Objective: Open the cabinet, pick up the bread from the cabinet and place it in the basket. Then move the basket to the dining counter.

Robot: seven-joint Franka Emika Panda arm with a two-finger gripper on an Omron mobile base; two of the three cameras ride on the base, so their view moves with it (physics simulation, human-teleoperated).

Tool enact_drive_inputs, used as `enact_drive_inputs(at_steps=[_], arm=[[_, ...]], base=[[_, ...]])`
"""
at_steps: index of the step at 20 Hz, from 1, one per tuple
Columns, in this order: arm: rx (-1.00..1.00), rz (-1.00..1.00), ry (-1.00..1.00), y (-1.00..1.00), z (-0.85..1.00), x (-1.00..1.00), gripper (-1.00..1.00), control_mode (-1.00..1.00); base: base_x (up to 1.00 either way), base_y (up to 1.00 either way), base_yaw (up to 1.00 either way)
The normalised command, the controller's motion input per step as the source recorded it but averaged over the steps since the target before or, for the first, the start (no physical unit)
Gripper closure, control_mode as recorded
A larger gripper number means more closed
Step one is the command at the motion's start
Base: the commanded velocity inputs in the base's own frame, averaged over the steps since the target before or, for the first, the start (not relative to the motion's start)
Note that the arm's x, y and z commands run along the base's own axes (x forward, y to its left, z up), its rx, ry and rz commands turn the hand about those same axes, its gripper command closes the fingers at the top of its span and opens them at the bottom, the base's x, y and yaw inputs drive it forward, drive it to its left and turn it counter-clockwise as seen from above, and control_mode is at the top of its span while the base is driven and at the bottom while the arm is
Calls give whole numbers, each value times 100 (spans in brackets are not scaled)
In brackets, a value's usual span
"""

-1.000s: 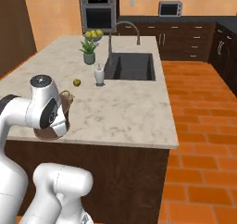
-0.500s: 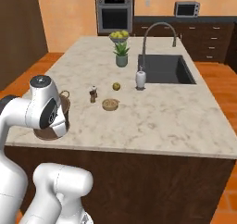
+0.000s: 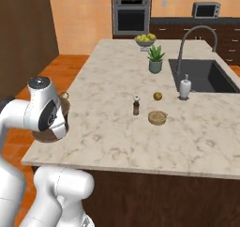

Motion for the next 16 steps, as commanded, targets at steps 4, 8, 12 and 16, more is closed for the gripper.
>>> enact_drive_inputs(at_steps=[4, 8, 12, 16], arm=[[0, 0, 0, 0, 0, 0, 100, 100], [0, 0, 0, 0, 0, 0, 100, 100], [0, -2, 13, -17, -4, 66, 100, -100], [0, -3, 17, -18, -11, 100, 100, -100]], base=[[78, 3, 0], [19, 0, 0], [0, 0, 0], [0, 0, 0]])
